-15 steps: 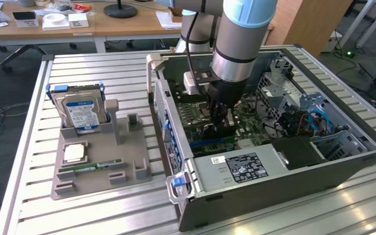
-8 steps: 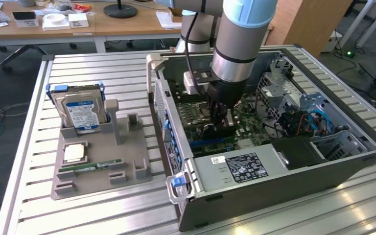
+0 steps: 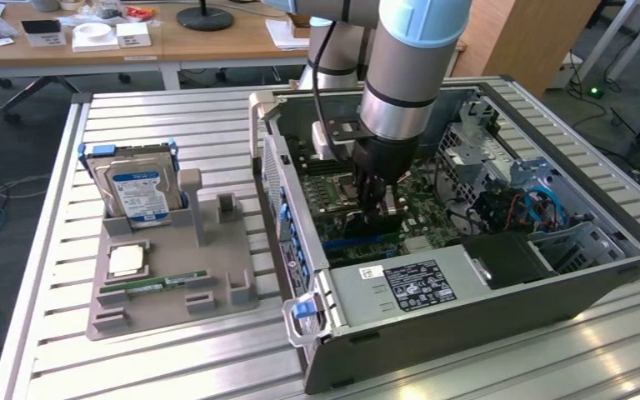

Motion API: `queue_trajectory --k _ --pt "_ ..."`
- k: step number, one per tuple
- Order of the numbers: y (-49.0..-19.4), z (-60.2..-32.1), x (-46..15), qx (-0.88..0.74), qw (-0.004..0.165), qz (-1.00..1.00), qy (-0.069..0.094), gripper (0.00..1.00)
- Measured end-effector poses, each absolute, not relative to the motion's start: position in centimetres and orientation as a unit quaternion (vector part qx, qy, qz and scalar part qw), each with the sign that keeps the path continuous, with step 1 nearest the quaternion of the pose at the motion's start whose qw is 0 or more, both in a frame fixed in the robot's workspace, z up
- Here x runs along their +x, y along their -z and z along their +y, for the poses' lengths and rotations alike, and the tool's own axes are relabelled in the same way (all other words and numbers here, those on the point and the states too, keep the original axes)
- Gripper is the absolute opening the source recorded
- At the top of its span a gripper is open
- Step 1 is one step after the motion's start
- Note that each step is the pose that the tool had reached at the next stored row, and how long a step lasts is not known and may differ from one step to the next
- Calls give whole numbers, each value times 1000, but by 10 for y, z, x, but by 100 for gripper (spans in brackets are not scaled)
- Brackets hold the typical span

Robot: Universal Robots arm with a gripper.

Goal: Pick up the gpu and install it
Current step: 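Insert the gpu into the slot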

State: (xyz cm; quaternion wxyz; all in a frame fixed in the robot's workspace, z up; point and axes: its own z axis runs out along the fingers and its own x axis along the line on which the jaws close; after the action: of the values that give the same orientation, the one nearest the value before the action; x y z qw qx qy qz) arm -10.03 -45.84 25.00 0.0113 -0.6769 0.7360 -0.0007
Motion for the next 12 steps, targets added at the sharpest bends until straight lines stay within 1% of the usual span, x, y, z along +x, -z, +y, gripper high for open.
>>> queue_trajectory --k 12 --pt "-249 -458 -100 -677 11 736 1 27"
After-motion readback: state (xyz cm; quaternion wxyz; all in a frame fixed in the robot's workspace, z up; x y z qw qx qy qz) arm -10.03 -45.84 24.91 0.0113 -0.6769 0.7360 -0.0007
